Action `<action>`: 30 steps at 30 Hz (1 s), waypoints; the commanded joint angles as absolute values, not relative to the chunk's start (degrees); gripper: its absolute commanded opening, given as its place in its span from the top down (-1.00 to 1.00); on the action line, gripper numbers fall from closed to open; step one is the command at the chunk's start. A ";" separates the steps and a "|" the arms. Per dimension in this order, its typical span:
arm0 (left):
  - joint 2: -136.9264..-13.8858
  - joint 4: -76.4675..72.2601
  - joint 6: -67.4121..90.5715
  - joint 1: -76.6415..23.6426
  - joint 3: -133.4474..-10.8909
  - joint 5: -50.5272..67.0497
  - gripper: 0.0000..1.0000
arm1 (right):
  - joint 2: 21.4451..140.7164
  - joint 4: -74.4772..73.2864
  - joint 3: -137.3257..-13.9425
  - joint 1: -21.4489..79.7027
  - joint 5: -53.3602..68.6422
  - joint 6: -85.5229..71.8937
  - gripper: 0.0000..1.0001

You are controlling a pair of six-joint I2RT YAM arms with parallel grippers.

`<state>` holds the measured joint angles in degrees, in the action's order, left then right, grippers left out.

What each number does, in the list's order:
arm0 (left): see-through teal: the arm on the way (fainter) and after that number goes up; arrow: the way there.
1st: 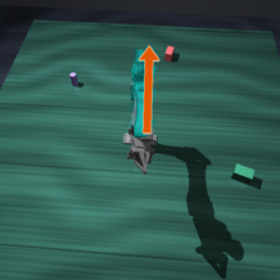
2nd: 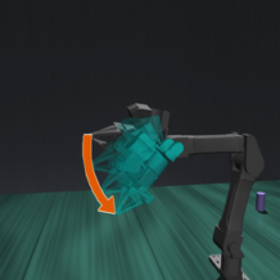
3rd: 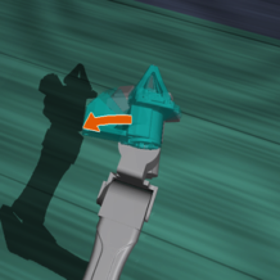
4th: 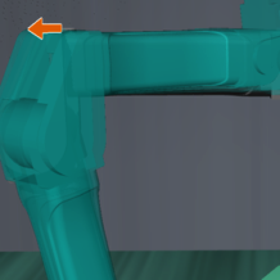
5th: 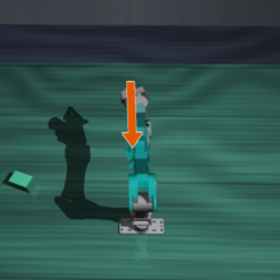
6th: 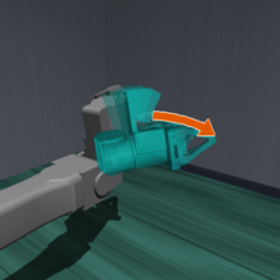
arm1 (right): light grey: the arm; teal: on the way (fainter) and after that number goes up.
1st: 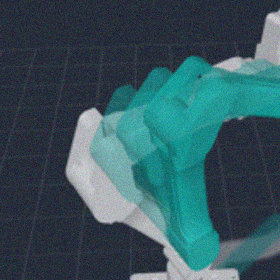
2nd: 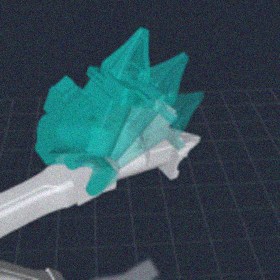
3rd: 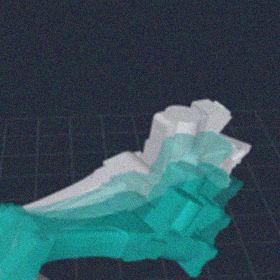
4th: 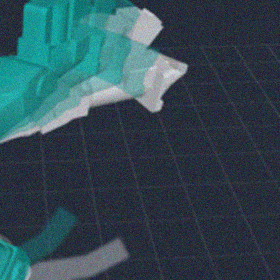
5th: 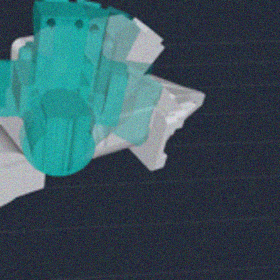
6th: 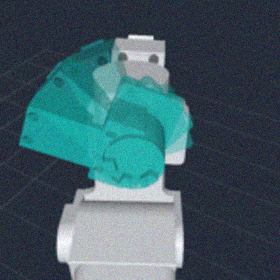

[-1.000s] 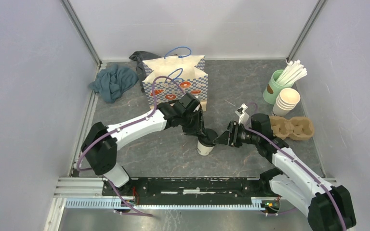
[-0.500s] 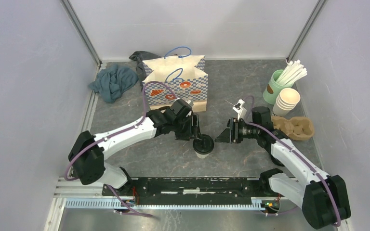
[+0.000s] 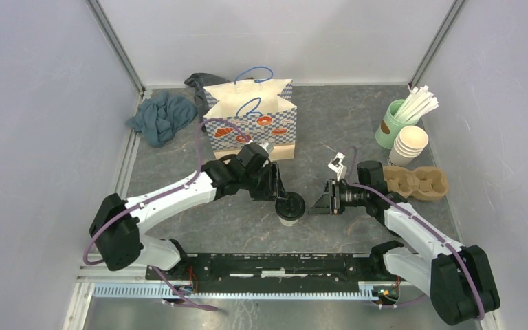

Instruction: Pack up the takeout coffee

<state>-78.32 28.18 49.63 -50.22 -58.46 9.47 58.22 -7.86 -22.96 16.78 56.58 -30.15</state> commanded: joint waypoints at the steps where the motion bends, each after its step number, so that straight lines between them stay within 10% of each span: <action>1: -80.30 25.53 51.41 -50.36 -57.37 10.96 -0.07 | 58.11 -0.73 -22.35 17.44 58.59 -32.88 0.16; 30: -81.12 25.42 55.13 -50.95 -51.76 8.78 0.30 | 64.03 0.53 -15.72 19.41 42.81 -35.15 0.44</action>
